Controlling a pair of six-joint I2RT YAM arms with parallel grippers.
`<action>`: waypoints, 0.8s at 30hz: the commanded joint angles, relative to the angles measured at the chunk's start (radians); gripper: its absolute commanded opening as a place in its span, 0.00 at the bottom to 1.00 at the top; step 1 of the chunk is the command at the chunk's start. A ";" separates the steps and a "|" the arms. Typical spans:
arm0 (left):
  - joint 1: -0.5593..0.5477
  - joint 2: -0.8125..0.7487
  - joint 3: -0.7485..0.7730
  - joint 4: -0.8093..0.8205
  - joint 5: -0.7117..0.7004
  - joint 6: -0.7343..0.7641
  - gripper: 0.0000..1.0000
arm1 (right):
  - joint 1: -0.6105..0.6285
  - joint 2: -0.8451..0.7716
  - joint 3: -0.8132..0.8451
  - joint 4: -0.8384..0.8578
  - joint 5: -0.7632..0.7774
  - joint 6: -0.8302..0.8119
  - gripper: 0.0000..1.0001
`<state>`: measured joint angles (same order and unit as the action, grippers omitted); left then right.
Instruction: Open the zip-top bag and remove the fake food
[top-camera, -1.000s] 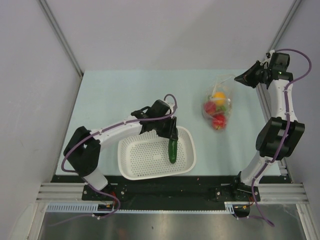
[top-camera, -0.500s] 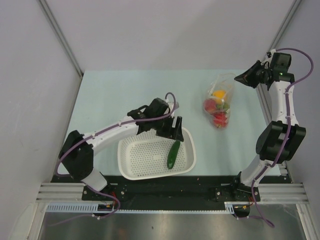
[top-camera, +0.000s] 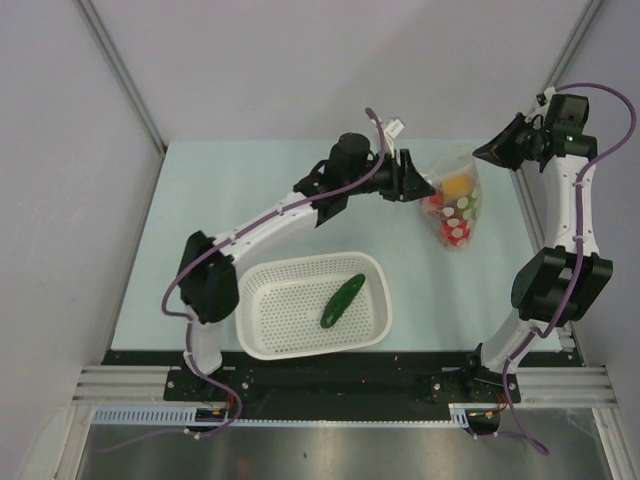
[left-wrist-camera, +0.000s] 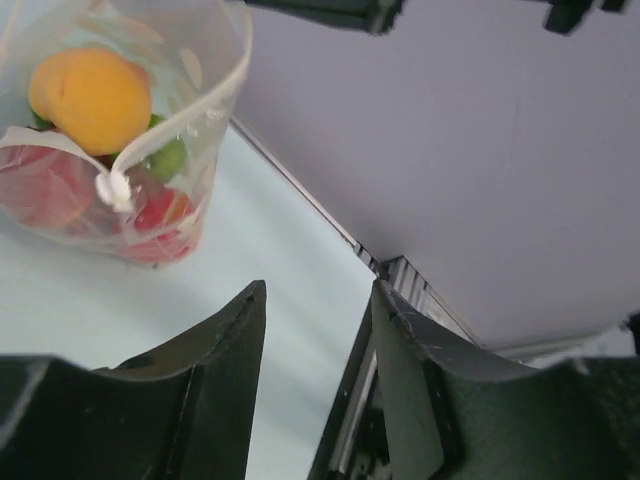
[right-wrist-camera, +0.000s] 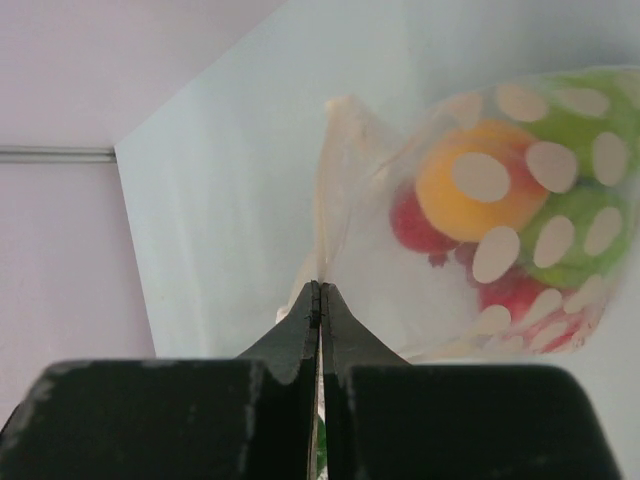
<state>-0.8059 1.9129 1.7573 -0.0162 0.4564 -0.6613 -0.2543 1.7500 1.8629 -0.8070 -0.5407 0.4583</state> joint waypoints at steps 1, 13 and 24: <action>-0.006 0.209 0.210 0.084 -0.022 -0.061 0.48 | 0.021 -0.033 0.021 -0.029 0.001 -0.029 0.00; -0.003 0.486 0.455 0.180 -0.070 -0.259 0.33 | 0.047 -0.040 -0.036 -0.017 -0.021 -0.036 0.00; -0.001 0.224 0.295 0.125 -0.102 -0.080 0.46 | 0.056 -0.070 -0.130 -0.018 -0.012 -0.075 0.00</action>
<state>-0.8124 2.2963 2.0304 0.0879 0.3943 -0.8169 -0.2092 1.7458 1.7443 -0.8265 -0.5426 0.4137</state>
